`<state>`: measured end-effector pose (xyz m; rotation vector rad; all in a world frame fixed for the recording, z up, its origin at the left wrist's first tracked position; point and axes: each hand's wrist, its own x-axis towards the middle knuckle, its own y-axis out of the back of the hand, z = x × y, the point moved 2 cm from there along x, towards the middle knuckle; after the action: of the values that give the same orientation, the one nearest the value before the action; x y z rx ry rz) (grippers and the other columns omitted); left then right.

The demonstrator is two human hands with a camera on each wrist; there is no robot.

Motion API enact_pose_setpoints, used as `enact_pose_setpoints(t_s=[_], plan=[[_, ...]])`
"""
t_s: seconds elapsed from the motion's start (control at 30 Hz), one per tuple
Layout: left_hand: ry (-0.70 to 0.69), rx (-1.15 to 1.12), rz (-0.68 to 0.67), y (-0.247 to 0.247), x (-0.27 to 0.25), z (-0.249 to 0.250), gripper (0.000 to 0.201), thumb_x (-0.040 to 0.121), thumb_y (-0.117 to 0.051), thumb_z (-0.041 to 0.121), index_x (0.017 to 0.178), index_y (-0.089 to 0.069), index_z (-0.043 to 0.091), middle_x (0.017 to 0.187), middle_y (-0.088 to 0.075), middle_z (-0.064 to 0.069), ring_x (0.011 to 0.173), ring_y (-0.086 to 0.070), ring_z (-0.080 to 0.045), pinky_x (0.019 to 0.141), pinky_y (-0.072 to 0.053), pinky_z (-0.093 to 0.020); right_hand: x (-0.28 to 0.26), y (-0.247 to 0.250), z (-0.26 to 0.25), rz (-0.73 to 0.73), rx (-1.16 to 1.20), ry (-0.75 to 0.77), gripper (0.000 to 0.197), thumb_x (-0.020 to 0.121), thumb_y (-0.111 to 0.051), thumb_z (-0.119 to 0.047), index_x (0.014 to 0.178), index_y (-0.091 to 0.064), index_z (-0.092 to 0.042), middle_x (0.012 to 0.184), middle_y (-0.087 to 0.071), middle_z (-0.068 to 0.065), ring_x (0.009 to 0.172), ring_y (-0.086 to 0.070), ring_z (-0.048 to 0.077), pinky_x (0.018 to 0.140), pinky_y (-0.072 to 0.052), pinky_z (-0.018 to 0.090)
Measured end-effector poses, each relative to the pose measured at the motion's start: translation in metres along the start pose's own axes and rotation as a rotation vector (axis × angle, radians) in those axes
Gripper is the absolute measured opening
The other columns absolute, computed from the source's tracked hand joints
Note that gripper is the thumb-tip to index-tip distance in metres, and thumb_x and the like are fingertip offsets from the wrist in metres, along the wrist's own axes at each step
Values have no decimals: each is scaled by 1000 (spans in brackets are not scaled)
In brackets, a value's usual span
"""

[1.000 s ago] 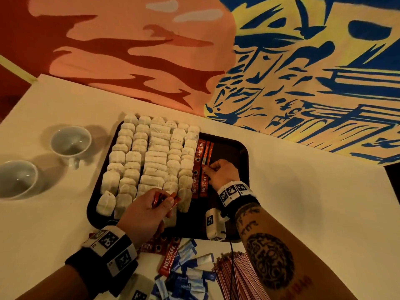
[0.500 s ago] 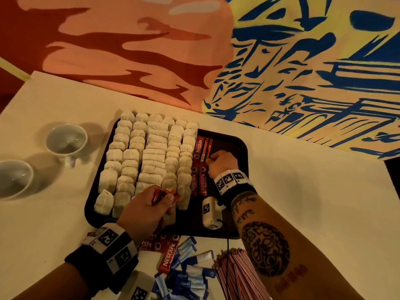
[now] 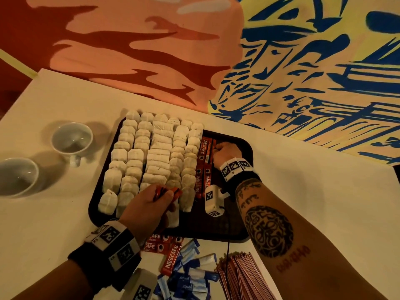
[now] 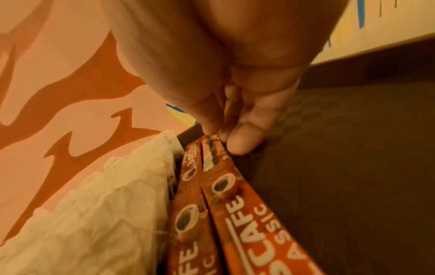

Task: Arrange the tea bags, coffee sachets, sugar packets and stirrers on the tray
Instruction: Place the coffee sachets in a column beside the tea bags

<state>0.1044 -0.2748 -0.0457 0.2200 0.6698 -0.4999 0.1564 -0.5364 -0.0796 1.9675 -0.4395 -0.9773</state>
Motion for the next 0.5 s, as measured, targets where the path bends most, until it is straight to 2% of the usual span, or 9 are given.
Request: enact_pose_setpoints(t_s=[0.07, 0.17, 0.23, 0.3, 0.33, 0.4, 0.47, 0.5], plan=[[48, -121, -9, -3, 1, 1, 15, 102, -49, 19, 101, -62, 12, 79, -70, -11, 55, -57, -23, 52, -48, -32, -6, 2, 5, 18, 68, -9, 32, 98, -55, -27, 127, -65, -18, 132, -64, 4, 117, -62, 26, 103, -49, 35], [60, -212, -31, -7, 3, 4, 18, 103, -44, 11, 106, -62, 12, 80, -71, -12, 58, -61, -27, 54, -52, -35, -30, 4, 10, 75, 219, 18, 28, 97, -55, -32, 120, -66, -21, 116, -70, 3, 98, -69, 22, 91, -57, 39], [36, -226, -32, -12, 3, 6, 18, 104, -44, 12, 113, -59, 15, 81, -71, -12, 59, -63, -26, 56, -54, -36, -63, 4, 10, 21, 292, 100, 24, 99, -54, -36, 115, -66, -24, 105, -71, -1, 87, -70, 18, 82, -60, 38], [9, -218, -15, -18, 1, 9, 16, 103, -46, 13, 114, -56, 21, 74, -72, -4, 59, -65, -26, 55, -56, -37, -103, 4, 8, -118, 397, 188, 25, 99, -54, -42, 109, -68, -24, 94, -72, -2, 81, -71, 17, 75, -60, 36], [-7, -187, -2, -22, -1, 9, 16, 103, -48, 14, 113, -54, 24, 73, -73, -1, 59, -68, -24, 55, -58, -35, -123, 3, 8, -189, 439, 217, 27, 99, -55, -45, 105, -69, -22, 91, -73, -2, 78, -71, 15, 73, -58, 35], [-83, -12, 36, -26, -4, 10, 14, 100, -54, 21, 111, -54, 31, 82, -73, 3, 67, -71, -17, 58, -58, -28, -153, -4, 13, -258, 504, 263, 24, 95, -60, -45, 97, -71, -24, 88, -74, -3, 74, -69, 6, 72, -56, 28], [-181, 192, 51, -30, -6, 7, 17, 99, -56, 26, 114, -55, 32, 99, -69, 8, 85, -68, -9, 66, -51, -18, -165, -14, 25, -199, 556, 275, 17, 93, -66, -39, 96, -72, -23, 87, -74, -6, 76, -68, 0, 70, -54, 19], [-210, 250, 35, -33, -7, 6, 18, 98, -56, 26, 116, -55, 31, 104, -66, 9, 90, -65, -5, 69, -48, -15, -167, -18, 33, -156, 579, 261, 16, 93, -68, -36, 97, -72, -21, 88, -74, -7, 78, -68, 0, 72, -55, 19]])
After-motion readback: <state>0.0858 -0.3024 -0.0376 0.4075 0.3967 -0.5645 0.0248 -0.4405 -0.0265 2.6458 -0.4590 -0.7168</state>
